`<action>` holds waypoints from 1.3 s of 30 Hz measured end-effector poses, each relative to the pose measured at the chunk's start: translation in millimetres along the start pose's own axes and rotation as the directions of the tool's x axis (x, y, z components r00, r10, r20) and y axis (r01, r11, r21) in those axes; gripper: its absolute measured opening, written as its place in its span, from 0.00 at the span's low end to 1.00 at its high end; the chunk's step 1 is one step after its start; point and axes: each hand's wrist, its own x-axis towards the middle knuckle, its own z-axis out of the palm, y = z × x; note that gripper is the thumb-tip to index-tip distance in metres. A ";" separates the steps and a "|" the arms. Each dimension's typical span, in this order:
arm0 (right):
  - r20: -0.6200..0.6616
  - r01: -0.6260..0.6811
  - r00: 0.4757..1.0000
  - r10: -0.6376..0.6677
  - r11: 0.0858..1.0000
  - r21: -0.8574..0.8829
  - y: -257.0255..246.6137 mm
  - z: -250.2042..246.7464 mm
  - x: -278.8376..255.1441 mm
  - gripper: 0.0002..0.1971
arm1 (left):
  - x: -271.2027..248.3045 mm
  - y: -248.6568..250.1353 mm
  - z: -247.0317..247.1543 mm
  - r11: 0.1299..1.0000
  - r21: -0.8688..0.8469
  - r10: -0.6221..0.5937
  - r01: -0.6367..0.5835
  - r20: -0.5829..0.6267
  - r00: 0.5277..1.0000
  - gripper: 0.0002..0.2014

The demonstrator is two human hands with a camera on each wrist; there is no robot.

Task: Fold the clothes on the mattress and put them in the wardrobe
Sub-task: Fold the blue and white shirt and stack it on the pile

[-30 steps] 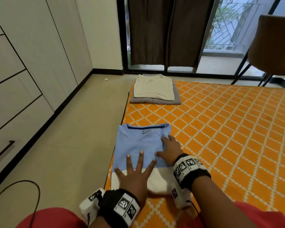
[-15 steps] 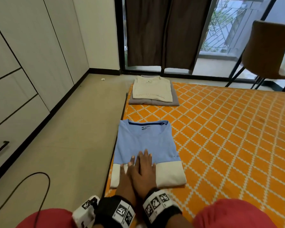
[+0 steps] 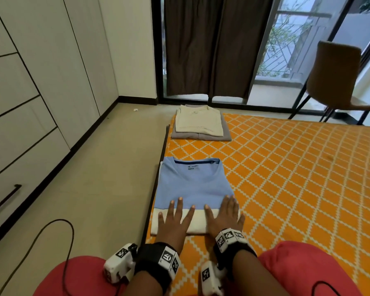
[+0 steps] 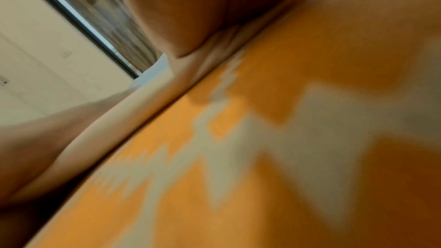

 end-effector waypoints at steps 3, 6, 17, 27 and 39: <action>-0.035 -0.140 0.989 0.143 0.987 0.083 5.9 -11.4 -4.3 0.45 | -8.7 -6.0 -1.5 0.993 -0.121 -0.018 0.013 -0.036 0.999 0.43; -0.158 -0.011 0.987 0.015 1.000 0.022 -10.8 -12.1 -14.3 0.37 | -14.1 -10.9 -10.0 0.957 -0.288 -0.046 -0.027 -0.244 0.969 0.29; 0.154 0.530 0.848 -0.508 0.824 -0.200 -31.7 13.2 -15.1 0.50 | 13.7 -9.8 27.2 0.979 -0.204 -0.059 0.014 -0.216 0.975 0.29; 0.126 0.342 0.939 -0.321 0.912 -0.226 -17.1 13.4 1.8 0.50 | 15.8 -14.6 15.7 0.933 -0.265 -0.271 0.245 -0.067 0.960 0.47; -0.035 0.167 0.984 -0.172 0.980 -0.108 -13.9 -5.9 14.1 0.63 | 30.0 -34.7 -6.8 0.859 -0.499 -0.291 0.116 -0.289 0.912 0.44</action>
